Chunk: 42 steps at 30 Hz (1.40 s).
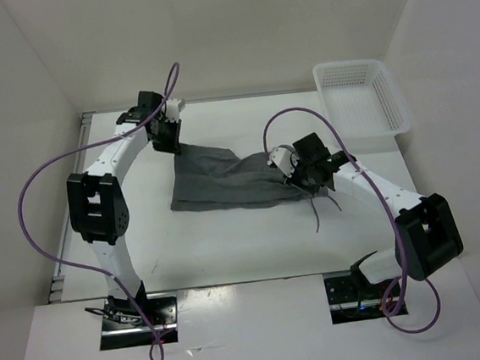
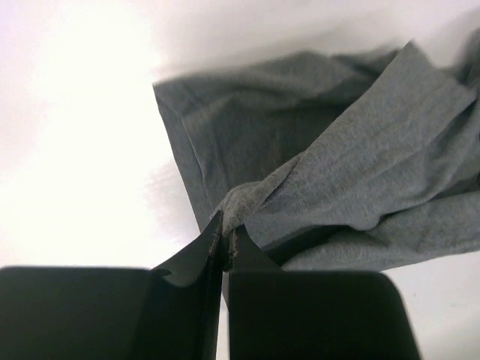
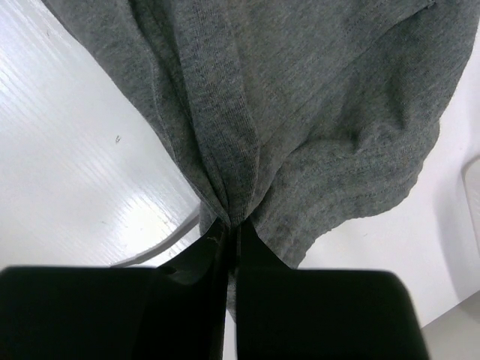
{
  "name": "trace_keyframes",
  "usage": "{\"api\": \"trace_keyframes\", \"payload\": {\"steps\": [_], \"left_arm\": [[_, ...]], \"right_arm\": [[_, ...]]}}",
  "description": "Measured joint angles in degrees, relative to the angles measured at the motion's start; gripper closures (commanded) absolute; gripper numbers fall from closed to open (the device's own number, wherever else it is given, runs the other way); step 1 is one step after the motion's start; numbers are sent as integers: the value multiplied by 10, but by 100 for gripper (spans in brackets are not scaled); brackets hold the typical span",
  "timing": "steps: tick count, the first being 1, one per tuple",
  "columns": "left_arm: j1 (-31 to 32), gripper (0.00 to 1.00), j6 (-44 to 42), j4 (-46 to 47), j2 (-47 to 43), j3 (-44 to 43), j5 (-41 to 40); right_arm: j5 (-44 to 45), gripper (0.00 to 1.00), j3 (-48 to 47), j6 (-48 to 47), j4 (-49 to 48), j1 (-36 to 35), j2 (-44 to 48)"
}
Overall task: Fold and stack the shorts
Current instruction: Fold the shorts
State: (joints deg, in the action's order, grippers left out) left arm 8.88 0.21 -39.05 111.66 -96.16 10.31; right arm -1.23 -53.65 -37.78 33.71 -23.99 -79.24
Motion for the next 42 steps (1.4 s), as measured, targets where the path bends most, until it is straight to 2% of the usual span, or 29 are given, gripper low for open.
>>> {"api": "trace_keyframes", "payload": {"steps": [8, 10, 11, 12, 13, 15, 17, 19, 23, 30, 36, 42], "left_arm": [[0, 100, 0, 28, 38, -45, -10], [0, 93, 0, 31, 57, -45, -23], [0, 83, 0, 32, 68, -45, -32], [0, 68, -1, 32, 80, -45, -39], [0, 37, -1, 32, 92, -45, -47], [-2, 21, 1, 31, 110, -45, -58], [-2, 12, -1, 31, 112, -42, -63], [-2, 9, 0, 36, 103, -42, -65], [-4, 9, 0, 43, 55, -40, -54], [12, 9, 0, 11, -52, 25, 31], [34, 9, 0, -46, -32, 113, 71], [30, 9, 0, -47, -9, 126, 67]], "right_arm": [[0, 100, 0, -8, -3, 0, 0], [2, 100, 0, -10, -7, 0, 0], [3, 100, 0, -12, -9, 0, 0], [5, 100, 0, -13, -11, 0, 0], [5, 100, 0, -14, -15, 0, -1], [8, 100, 0, -16, -20, -2, -3], [10, 100, 0, -17, -24, -3, -7], [12, 100, 0, -18, -26, -7, -11], [16, 100, 0, -20, -30, -9, -12], [19, 100, 0, -23, -37, -10, -12], [19, 100, 1, -24, -38, -13, -12], [19, 100, 1, -24, -38, -14, -12]]}}
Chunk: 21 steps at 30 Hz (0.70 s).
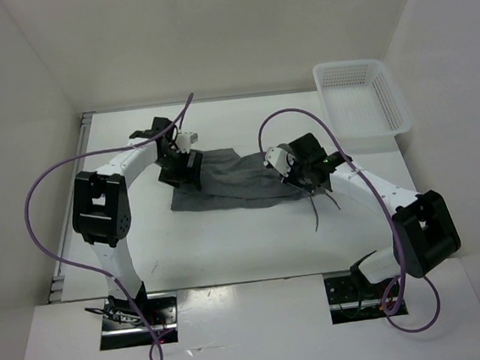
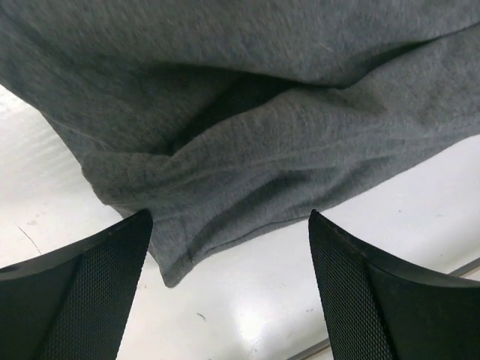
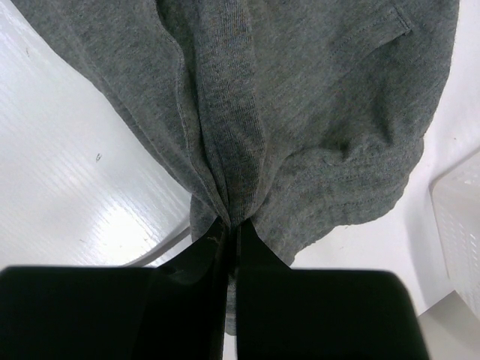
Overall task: Fold and stack the shorts
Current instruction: Fold the shorts
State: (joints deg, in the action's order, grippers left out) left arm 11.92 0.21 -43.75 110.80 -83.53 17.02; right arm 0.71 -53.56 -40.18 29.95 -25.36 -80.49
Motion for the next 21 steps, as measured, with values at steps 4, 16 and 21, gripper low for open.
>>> {"api": "trace_keyframes", "payload": {"steps": [4, 16, 21], "left_arm": [[0, 38, 1, 19, 0, 7, -3], [17, 87, 0, 9, -1, 55, -23], [17, 87, 0, 8, -39, 93, -48]], "right_arm": [[2, 100, 0, -3, 0, 0, 0], [13, 100, 8, -38, -5, 0, 1], [15, 100, 19, -43, -11, 0, 8]]}}
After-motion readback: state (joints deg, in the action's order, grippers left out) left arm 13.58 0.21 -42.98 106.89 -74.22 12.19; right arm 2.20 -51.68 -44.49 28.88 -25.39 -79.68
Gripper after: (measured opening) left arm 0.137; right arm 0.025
